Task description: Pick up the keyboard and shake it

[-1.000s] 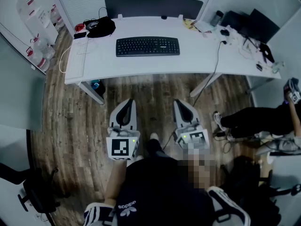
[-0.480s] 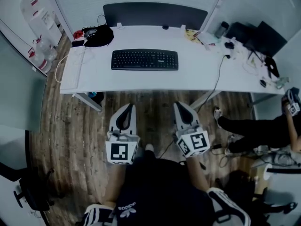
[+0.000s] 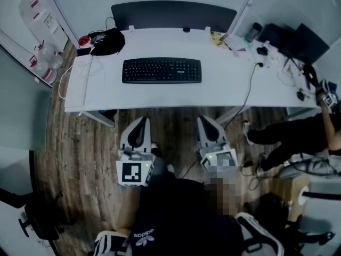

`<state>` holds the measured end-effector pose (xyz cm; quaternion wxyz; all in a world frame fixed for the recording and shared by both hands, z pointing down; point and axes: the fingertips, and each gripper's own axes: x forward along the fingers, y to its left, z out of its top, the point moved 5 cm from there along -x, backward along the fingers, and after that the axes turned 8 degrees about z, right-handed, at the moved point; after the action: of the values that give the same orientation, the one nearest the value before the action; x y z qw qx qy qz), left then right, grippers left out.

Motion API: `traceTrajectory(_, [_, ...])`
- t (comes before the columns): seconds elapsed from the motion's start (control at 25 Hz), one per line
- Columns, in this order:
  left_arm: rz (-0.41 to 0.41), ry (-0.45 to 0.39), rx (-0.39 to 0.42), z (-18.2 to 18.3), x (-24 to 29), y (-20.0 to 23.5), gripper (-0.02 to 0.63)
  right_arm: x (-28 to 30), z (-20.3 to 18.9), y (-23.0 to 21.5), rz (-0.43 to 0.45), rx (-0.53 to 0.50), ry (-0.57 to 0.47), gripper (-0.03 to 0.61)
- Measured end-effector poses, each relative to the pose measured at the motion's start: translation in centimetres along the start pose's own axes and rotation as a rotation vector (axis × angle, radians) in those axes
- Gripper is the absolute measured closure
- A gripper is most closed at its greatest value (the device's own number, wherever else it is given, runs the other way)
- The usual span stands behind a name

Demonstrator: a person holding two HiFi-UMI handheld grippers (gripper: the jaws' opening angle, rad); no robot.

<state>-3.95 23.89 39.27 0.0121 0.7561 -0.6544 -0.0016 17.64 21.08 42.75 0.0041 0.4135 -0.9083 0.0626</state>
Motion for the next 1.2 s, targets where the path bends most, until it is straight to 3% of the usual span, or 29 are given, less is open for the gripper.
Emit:
traceTrajectory(0.64, [-0.093, 0.02, -0.021, -0.1, 13.6, 8.4, 0.611, 12.8, 0.6, -3.5, -0.104, 0.04, 0.014, 0.575])
traceTrajectory(0.88, [-0.116, 0.049, -0.014, -1.2, 16.3, 11.5, 0.611, 15.9, 0.8, -3.5, -0.142, 0.038, 0.011, 0.575])
traceTrajectory(1.2, [-0.137, 0.05, -0.03, -1.4, 17.8, 12.4, 0.611, 17.4, 1.8, -3.9, -0.171, 0.021, 0.007, 0.575])
